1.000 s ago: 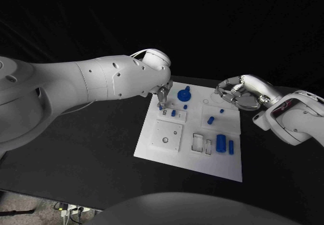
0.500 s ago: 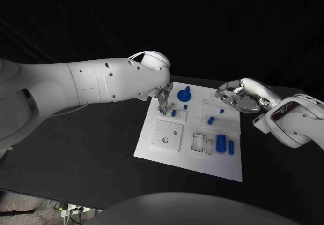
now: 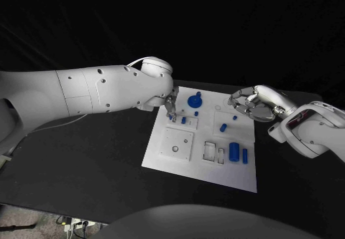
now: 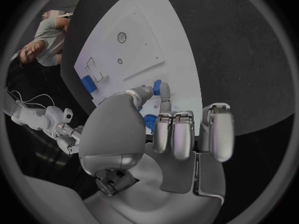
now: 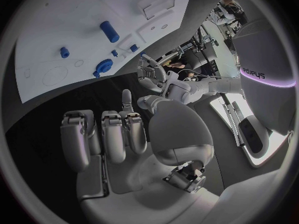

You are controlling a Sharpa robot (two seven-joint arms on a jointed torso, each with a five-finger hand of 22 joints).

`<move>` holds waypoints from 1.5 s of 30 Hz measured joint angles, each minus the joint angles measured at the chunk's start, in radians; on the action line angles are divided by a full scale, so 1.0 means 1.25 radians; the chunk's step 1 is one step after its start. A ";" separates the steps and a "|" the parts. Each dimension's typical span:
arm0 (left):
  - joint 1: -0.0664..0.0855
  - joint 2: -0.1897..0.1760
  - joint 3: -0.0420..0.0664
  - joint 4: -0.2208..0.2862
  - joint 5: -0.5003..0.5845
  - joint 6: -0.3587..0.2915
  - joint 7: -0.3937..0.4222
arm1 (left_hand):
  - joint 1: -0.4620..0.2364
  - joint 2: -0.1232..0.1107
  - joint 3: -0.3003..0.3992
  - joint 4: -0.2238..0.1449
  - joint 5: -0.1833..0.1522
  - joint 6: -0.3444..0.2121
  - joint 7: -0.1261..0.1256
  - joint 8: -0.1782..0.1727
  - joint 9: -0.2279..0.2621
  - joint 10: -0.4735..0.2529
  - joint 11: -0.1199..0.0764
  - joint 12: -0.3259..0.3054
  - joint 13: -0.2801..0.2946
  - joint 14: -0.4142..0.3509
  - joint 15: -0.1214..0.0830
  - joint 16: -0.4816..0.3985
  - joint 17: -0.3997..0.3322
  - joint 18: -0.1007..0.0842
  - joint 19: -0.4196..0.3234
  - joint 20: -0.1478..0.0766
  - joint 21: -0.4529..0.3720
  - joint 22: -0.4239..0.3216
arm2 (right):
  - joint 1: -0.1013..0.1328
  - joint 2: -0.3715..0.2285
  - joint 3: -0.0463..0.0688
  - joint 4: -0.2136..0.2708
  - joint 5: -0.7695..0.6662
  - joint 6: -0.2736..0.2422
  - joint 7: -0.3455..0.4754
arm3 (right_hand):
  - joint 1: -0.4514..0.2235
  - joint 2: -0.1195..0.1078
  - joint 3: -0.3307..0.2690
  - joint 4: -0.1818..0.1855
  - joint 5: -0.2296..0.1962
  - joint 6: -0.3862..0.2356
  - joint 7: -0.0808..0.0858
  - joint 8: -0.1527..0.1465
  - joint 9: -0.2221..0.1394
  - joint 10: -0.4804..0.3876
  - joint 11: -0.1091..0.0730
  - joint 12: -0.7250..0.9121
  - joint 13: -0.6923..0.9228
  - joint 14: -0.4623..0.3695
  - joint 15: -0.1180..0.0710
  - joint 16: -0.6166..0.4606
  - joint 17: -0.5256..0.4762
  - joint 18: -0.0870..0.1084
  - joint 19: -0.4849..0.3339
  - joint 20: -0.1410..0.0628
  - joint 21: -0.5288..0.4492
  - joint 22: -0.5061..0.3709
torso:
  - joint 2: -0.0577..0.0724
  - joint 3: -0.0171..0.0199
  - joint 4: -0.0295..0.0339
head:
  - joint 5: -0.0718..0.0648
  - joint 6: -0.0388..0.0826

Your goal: Assemble the parts on the task board

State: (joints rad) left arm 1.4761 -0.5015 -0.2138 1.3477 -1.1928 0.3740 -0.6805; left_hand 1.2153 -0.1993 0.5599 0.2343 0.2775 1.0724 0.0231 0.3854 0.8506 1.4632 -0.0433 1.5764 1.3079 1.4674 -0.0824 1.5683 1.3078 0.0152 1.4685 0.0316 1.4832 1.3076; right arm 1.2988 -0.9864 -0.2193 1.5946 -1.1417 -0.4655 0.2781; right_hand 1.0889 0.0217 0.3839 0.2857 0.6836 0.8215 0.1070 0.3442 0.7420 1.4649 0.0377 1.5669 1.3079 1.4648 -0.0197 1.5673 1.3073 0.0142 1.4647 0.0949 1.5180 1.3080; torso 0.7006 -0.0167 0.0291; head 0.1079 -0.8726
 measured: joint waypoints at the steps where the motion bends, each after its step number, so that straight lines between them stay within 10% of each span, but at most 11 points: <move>1: -0.001 -0.003 -0.001 0.004 0.000 -0.012 -0.001 | -0.001 0.001 0.000 0.000 0.000 0.000 0.000 0.000 0.000 0.000 0.000 0.000 0.000 0.000 0.000 0.000 0.000 0.000 0.000 0.000 0.000 0.000 | -0.001 0.000 0.000 0.000 0.000 0.000 0.000 | 0.000 0.000 0.000 0.000 0.000 0.000 0.000 0.000 0.001 0.000 0.000 0.000 0.000 0.000 0.000 0.000 0.000 0.000 0.000 0.000 0.000 0.000 | 0.000 -0.0002 0.0000 | 0.000 0.000; 16: -0.016 -0.022 -0.009 0.036 -0.008 -0.170 -0.010 | -0.001 0.007 -0.001 0.001 0.000 0.000 0.000 -0.001 0.006 0.003 -0.003 0.000 0.000 -0.003 -0.003 0.000 0.000 0.000 0.000 0.000 -0.003 0.000 | -0.017 -0.002 0.000 -0.005 0.000 -0.001 0.000 | 0.006 -0.006 0.004 -0.003 0.000 0.000 0.000 0.000 0.005 0.000 0.000 0.000 0.000 0.000 0.000 0.000 0.000 0.000 0.000 0.000 0.000 0.000 | -0.001 -0.0016 0.0000 | 0.005 0.000; 45: -0.029 -0.014 -0.010 0.022 -0.004 -0.172 -0.012 | -0.007 0.013 -0.002 0.002 0.003 0.000 0.000 0.001 0.011 0.003 -0.003 0.000 0.000 -0.003 -0.003 0.000 0.000 0.000 -0.003 -0.003 -0.003 0.000 | -0.023 0.002 0.000 -0.010 0.000 0.000 -0.003 | 0.010 -0.010 0.010 -0.006 0.007 0.000 0.000 0.003 0.011 0.000 0.000 0.000 0.000 0.000 0.000 0.000 0.001 0.000 0.000 0.000 -0.006 0.000 | 0.001 -0.0010 -0.0018 | 0.011 0.000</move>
State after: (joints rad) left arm 1.4404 -0.5191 -0.2263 1.3748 -1.1974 0.1591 -0.6960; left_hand 1.2061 -0.1829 0.5572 0.2372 0.2807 1.0724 0.0231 0.3864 0.8646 1.4668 -0.0467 1.5764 1.3079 1.4638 -0.0859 1.5683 1.3074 0.0152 1.4649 0.0282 1.4792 1.3074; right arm 1.2695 -0.9845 -0.2196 1.5821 -1.1411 -0.4660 0.2741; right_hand 1.1017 0.0089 0.3963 0.2787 0.6919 0.8215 0.1070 0.3480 0.7555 1.4649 0.0376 1.5669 1.3079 1.4648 -0.0197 1.5674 1.3080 0.0142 1.4647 0.0949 1.5102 1.3075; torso 0.7021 -0.0179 0.0269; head 0.1220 -0.8726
